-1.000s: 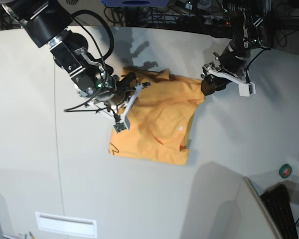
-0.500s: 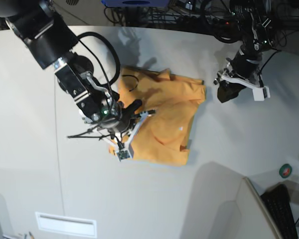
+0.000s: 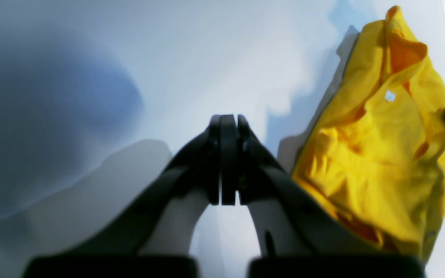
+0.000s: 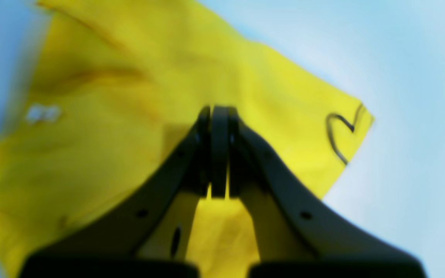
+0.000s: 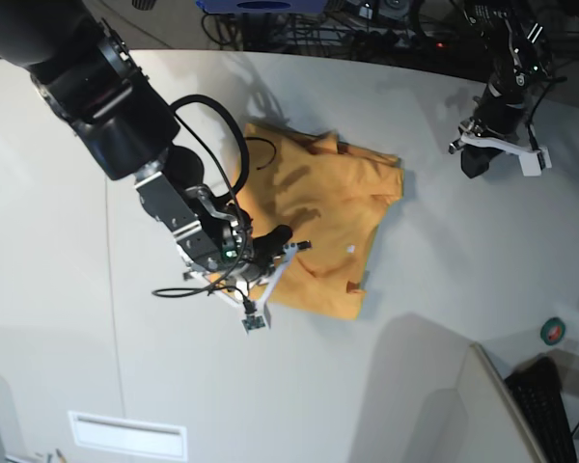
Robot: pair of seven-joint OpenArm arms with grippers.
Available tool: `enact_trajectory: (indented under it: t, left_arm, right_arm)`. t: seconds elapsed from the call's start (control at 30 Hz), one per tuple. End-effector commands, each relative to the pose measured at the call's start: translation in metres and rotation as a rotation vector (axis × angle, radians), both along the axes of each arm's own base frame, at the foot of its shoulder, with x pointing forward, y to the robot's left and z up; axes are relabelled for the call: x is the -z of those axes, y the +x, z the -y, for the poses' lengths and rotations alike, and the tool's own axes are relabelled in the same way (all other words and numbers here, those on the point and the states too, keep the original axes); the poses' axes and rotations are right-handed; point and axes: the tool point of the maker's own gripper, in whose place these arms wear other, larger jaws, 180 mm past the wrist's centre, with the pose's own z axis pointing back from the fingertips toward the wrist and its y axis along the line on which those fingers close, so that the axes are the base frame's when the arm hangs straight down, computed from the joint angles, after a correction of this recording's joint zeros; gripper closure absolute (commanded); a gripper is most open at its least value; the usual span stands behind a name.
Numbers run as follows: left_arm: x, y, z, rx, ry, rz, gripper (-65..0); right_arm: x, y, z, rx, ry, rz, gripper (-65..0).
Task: Layout the t-shirt on the table in an organized manner, then fold the t-shirt properly
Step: 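Pull the folded shirt with both grippers to straighten its edges, then drag the shirt's hem corner with the left gripper to square it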
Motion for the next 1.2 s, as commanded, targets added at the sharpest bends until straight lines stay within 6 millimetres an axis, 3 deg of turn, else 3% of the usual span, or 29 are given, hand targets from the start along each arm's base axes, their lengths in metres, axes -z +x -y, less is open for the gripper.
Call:
enact_trajectory:
  t: [0.0,0.1,0.27,0.4,0.53,0.57,0.63,0.73,0.8,1.0,1.17]
  left_arm:
    - [-0.009,0.006,-0.001,0.005,0.005,0.036,0.0]
    - [-0.008,0.009,0.006,0.024,-0.001,0.036,0.0]
    - [-0.01,0.017,0.023,0.095,0.001,0.039,0.0]
    - [-0.017,0.028,0.038,0.219,0.04,0.043,0.0]
    - [-0.035,0.044,0.061,0.341,0.08,0.082,0.0]
    - [-0.04,0.048,0.064,0.341,0.082,0.093,-6.1]
    - [-0.049,0.063,0.066,0.31,0.082,0.118,-26.0]
    - [-0.042,0.084,0.069,0.271,0.059,0.103,-52.2]
    - [-0.032,0.1,0.079,0.286,0.033,0.086,-58.6]
    - [0.0,0.132,0.113,0.375,-0.023,0.001,-52.0]
    - [0.028,0.133,0.116,0.425,-0.066,-0.181,-43.1]
  right_arm:
    - [-0.007,0.012,-0.008,0.0,0.015,0.031,0.0]
    - [-0.003,0.021,-0.006,0.012,0.0,0.047,0.0]
    - [-0.046,0.035,-0.02,-0.02,0.053,0.112,0.0]
    - [-0.066,0.019,-0.017,-0.037,0.103,0.166,0.0]
    - [-0.063,-0.001,0.0,-0.039,0.101,0.175,0.0]
    - [-0.057,-0.005,0.006,-0.036,0.09,0.165,0.0]
    - [-0.047,-0.012,0.018,-0.031,0.066,0.146,0.0]
    - [-0.034,-0.023,0.029,-0.027,0.045,0.119,0.0]
    - [-0.029,-0.028,0.037,-0.023,0.032,0.108,0.0]
    - [-0.018,-0.036,0.056,0.038,0.033,0.078,0.0]
    - [-0.025,-0.036,0.081,0.132,0.062,0.092,0.0]
